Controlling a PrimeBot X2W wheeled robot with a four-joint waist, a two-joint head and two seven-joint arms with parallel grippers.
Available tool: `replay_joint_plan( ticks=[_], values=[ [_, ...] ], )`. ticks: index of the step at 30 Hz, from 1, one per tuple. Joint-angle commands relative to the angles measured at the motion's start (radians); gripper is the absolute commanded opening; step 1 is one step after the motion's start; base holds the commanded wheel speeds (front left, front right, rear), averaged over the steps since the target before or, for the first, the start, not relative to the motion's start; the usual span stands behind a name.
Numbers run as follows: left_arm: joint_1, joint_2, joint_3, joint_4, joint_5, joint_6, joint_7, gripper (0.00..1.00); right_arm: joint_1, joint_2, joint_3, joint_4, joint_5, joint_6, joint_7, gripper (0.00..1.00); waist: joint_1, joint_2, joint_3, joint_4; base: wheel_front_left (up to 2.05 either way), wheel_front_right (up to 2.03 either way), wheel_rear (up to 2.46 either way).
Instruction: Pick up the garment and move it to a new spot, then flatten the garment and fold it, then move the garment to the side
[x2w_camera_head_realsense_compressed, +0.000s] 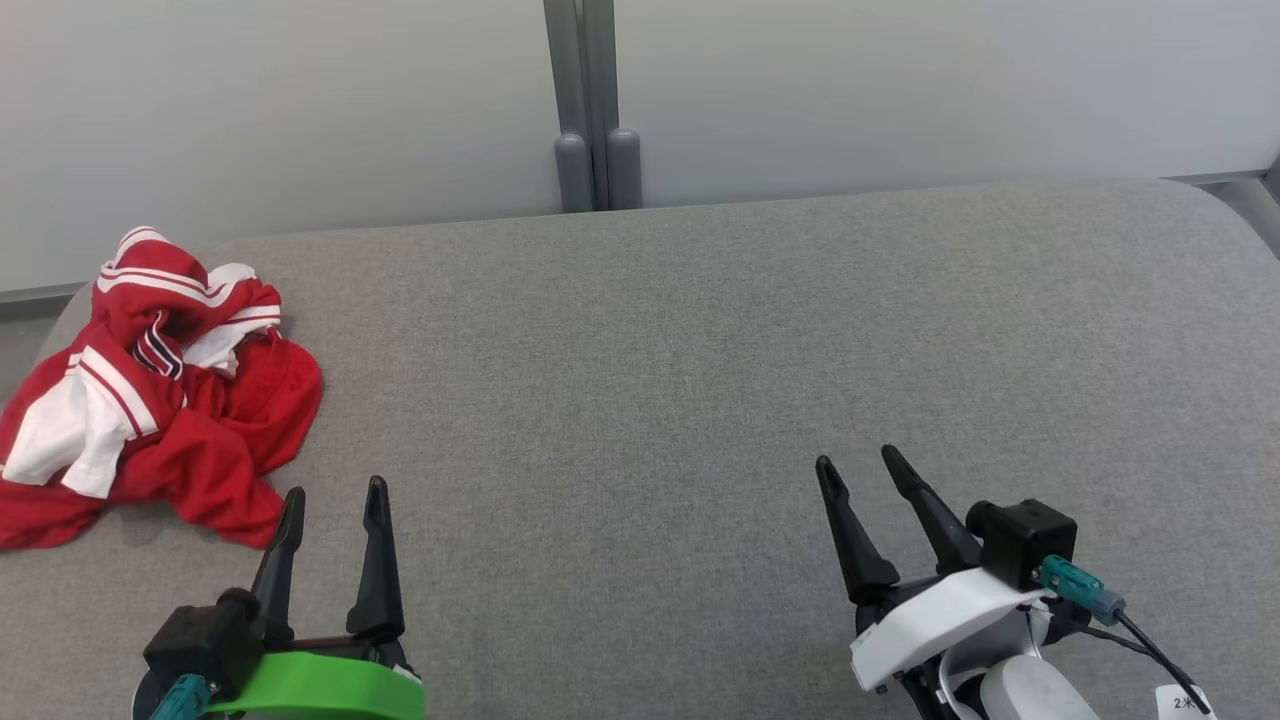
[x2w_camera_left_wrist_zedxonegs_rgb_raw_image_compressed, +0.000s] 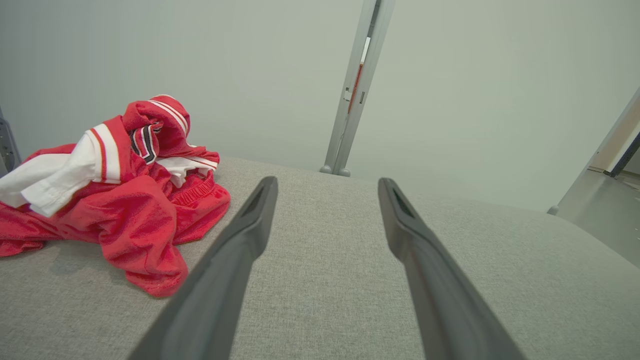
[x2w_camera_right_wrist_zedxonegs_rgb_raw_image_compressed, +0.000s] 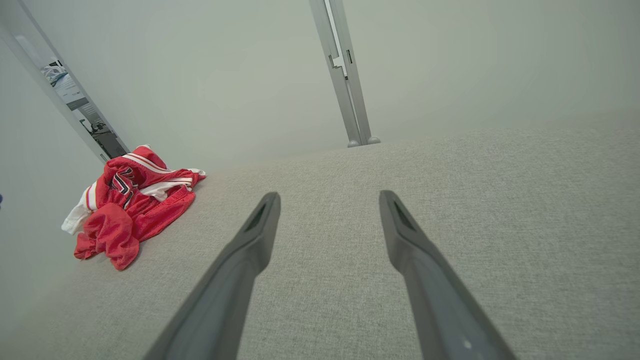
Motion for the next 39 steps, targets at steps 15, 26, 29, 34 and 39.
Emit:
replay_joint_plan(
  ticks=[15, 26, 29, 34, 39],
  values=[
    [0.024, 0.008, 0.01, 0.016, 0.129, 0.025, -0.037, 1.0, 0.014, -0.005, -0.051, -0.021, -0.147, 0.0, -0.039, 1.0, 0.0, 0.0, -0.007, -0.01, 0.0, 0.0, 0.0],
    [0.037, 0.008, 0.013, 0.021, 0.215, 0.028, -0.057, 1.0, 0.023, -0.006, -0.064, -0.018, -0.238, 0.0, -0.059, 1.0, 0.0, 0.0, -0.011, -0.015, 0.0, 0.0, 0.0],
    [0.039, 0.009, 0.01, 0.021, 0.231, 0.029, -0.064, 1.0, 0.024, -0.006, -0.069, -0.016, -0.266, 0.0, -0.065, 1.0, 0.0, 0.0, -0.012, -0.017, 0.0, 0.0, 0.0],
    [0.045, 0.009, 0.005, 0.019, 0.269, 0.029, -0.072, 1.0, 0.026, -0.006, -0.075, -0.011, -0.303, 0.0, -0.073, 1.0, 0.0, 0.0, -0.015, -0.018, 0.0, 0.0, 0.0],
    [0.043, 0.009, 0.005, 0.022, 0.27, 0.034, -0.073, 1.0, 0.028, -0.006, -0.08, -0.007, -0.313, 0.0, -0.075, 1.0, 0.0, 0.0, -0.015, -0.02, 0.0, 0.0, 0.0]
  ],
)
